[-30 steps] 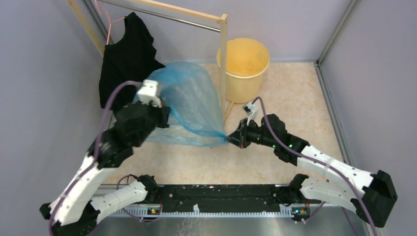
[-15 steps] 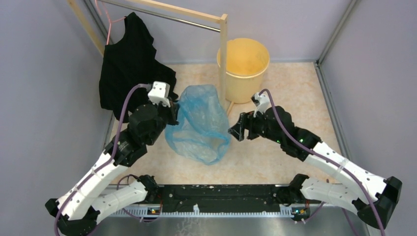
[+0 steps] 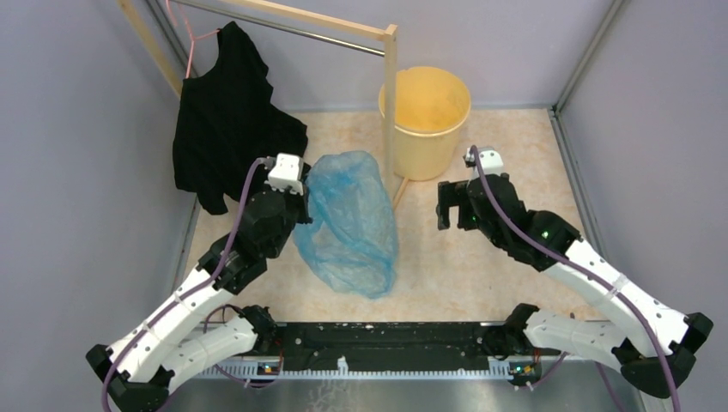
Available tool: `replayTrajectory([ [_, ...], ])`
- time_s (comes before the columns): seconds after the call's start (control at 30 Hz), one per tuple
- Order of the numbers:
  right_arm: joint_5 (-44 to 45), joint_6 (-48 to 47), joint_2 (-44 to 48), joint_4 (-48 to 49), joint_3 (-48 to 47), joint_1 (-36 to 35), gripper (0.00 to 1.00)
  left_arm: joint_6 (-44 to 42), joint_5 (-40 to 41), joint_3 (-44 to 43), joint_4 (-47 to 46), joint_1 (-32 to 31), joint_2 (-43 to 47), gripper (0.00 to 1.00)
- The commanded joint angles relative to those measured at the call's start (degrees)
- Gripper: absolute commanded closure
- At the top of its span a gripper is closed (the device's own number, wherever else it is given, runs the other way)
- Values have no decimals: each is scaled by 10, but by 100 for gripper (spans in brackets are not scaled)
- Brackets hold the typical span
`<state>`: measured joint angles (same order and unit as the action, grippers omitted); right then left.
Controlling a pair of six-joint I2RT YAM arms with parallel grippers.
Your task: Put the trash bags into the trash bin
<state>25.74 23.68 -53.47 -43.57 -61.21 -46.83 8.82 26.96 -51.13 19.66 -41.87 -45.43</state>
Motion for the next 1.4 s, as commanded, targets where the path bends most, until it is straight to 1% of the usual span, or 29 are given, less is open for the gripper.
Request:
replayTrajectory([
  [0.0,55,-57,-38,8,-53,36,1,-22,25,8,-39,3,17,100],
  [0.1,-3,-68,-70,34,-64,94,1,-24,26,11,-40,3,18,100],
  [0.13,-43,-62,-79,46,-65,128,1,-24,26,11,-41,3,18,100],
  [0.23,-153,-16,-111,84,-66,204,1,-27,27,12,-41,3,14,100],
  [0.33,-206,43,-141,117,-68,272,1,-27,29,14,-41,3,13,100],
  [0.4,-204,76,-154,138,-75,303,1,-30,27,16,-45,3,11,100],
  [0.47,-173,94,-167,160,-87,316,1,-33,24,18,-49,3,5,100],
  [0.53,-145,96,-188,188,-102,318,1,-35,25,16,-46,4,-5,100],
  [0.6,-138,96,-222,210,-125,318,1,-35,26,13,-40,5,-12,100],
  [0.67,-123,110,-267,194,-173,318,1,-33,22,13,-40,6,-13,100],
  [0.73,-126,115,-309,173,-223,318,1,-36,14,17,-45,8,-11,100],
  [0.8,-129,123,-333,174,-249,318,1,-37,7,17,-46,10,-13,100],
  [0.97,-117,129,-350,224,-261,318,2,-35,-4,13,-41,12,-24,100],
  [1.03,-122,124,-370,242,-269,318,3,-33,-12,13,-43,13,-21,100],
  [1.13,-113,104,-427,221,-321,318,9,-33,-18,13,-41,16,-20,100],
  [1.17,-107,95,-443,210,-337,318,13,-32,-16,13,-41,16,-18,100],
  [1.2,-104,88,-456,204,-347,318,18,-32,-16,14,-42,15,-18,100],
  [1.23,-103,81,-463,203,-351,318,26,-33,-16,15,-42,16,-16,100],
  [1.3,-94,75,-470,206,-347,316,45,-34,-17,15,-41,16,-14,100],
  [1.33,-82,75,-471,204,-346,314,50,-34,-18,14,-41,16,-14,100],
  [1.37,-69,71,-473,200,-346,310,51,-32,-21,14,-41,17,-14,100],
])
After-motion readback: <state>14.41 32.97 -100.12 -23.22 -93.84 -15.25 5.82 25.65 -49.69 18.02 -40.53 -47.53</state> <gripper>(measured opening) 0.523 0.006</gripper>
